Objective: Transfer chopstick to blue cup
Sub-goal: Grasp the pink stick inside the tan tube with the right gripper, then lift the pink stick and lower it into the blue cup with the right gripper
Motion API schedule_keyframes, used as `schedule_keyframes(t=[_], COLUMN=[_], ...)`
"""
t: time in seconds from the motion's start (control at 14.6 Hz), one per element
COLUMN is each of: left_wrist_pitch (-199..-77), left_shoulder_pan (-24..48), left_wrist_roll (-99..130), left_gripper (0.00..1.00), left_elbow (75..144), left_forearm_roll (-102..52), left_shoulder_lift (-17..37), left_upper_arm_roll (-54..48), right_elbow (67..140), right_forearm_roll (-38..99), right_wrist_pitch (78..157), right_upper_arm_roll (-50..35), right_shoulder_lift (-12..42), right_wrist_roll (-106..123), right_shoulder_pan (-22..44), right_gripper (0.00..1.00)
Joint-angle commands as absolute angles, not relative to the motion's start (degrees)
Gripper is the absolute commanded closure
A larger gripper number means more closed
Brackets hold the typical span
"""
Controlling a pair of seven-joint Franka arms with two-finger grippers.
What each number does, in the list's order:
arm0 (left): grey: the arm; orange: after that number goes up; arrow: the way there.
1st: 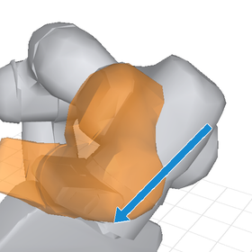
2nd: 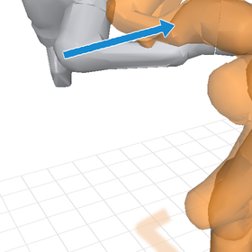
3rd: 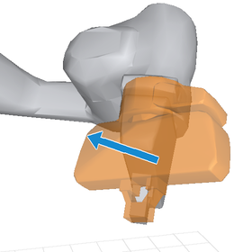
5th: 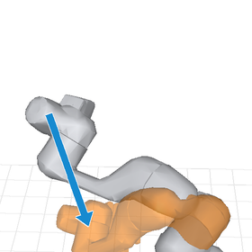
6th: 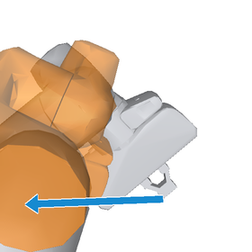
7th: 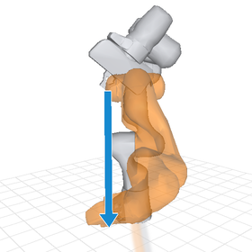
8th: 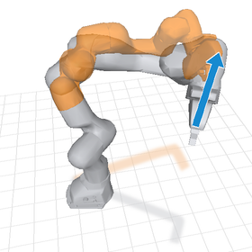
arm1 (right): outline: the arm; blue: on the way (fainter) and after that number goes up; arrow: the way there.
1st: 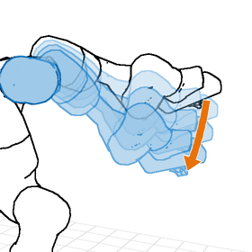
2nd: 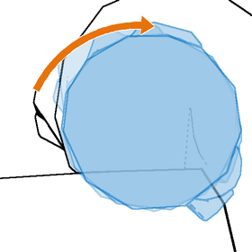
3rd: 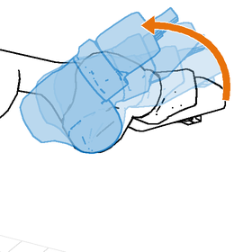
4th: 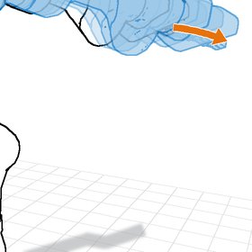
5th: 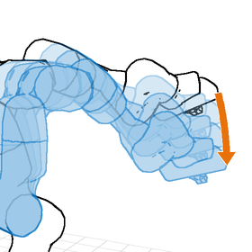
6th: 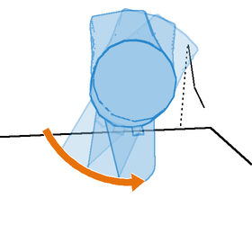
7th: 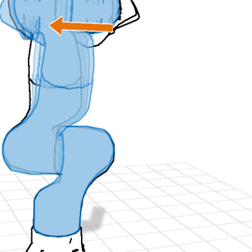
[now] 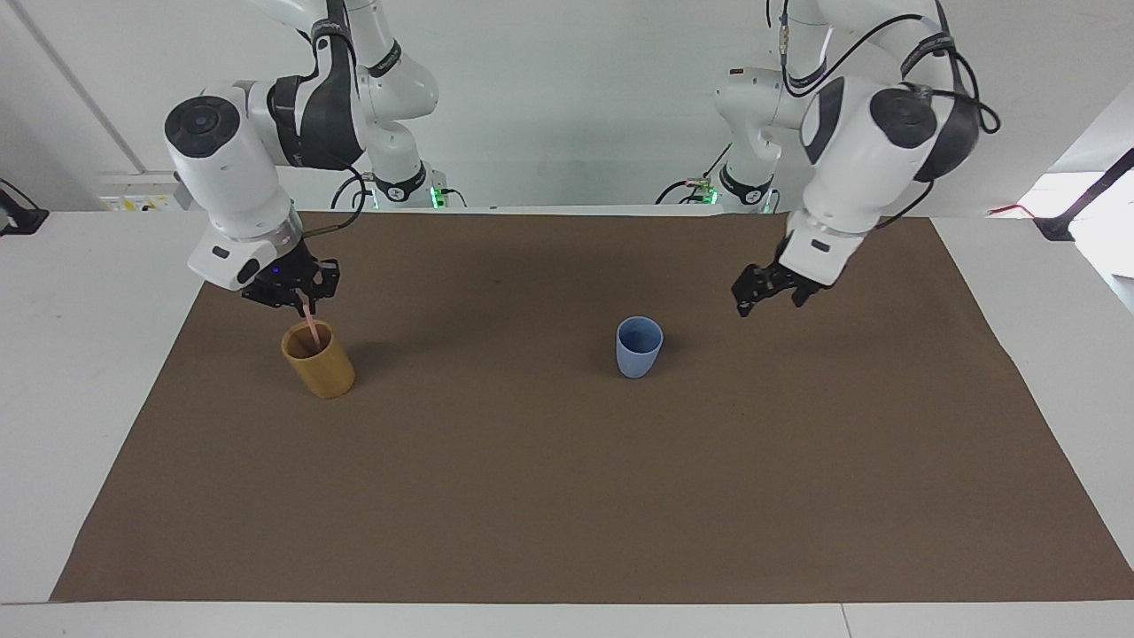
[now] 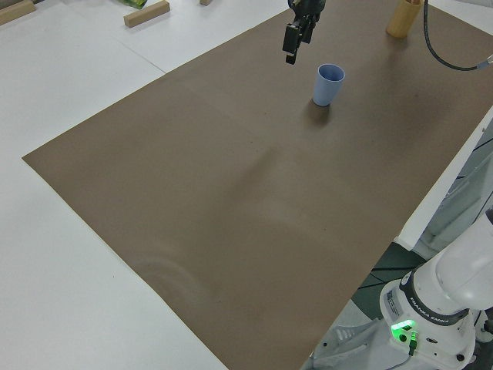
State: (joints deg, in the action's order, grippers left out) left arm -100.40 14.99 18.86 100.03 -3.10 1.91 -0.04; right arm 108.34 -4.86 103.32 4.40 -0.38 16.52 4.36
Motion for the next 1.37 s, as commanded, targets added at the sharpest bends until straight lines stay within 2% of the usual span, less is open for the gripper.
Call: schedule_keyframes(t=[0.0,0.14,0.41,0.55,0.69,0.82,1.03,1.31], left_wrist_pitch=[-94.5,-90.9,-86.2,-85.3,-86.3,-87.4,-88.1,-88.1], left_shoulder_pan=[11.0,6.1,4.8,5.2,4.7,3.4,3.2,3.0], left_wrist_roll=[11.1,4.6,1.0,1.1,1.0,1.2,1.7,1.7], left_gripper=[0.00,0.00,0.00,0.00,0.00,0.00,0.00,0.00], left_elbow=[96.3,93.3,92.1,92.4,92.2,91.8,91.6,90.4], left_forearm_roll=[1.7,1.9,2.0,2.0,1.4,0.4,-0.4,-1.0], left_shoulder_lift=[1.1,1.1,1.1,0.2,0.4,0.6,0.2,0.3], left_upper_arm_roll=[-0.6,-0.5,-0.5,-0.7,-0.4,-0.4,-0.4,1.5], right_elbow=[103.6,100.0,89.7,83.0,76.3,74.1,74.3,68.2], right_forearm_roll=[-5.4,-7.3,-8.8,-8.1,-7.9,-4.5,-0.7,-0.5], right_wrist_pitch=[97.7,93.8,83.7,78.9,76.3,77.3,84.2,89.8], right_upper_arm_roll=[4.1,4.0,3.8,3.8,3.8,3.8,3.5,1.6], right_shoulder_lift=[-1.0,-1.1,-0.5,0.3,3.4,4.7,5.9,15.1], right_wrist_roll=[17.9,18.0,20.3,19.2,14.5,4.7,-14.8,-34.5], right_shoulder_pan=[3.9,4.4,6.1,9.8,15.5,21.1,30.2,40.1], right_gripper=[0.96,0.97,1.00,1.00,1.00,1.00,1.00,1.00])
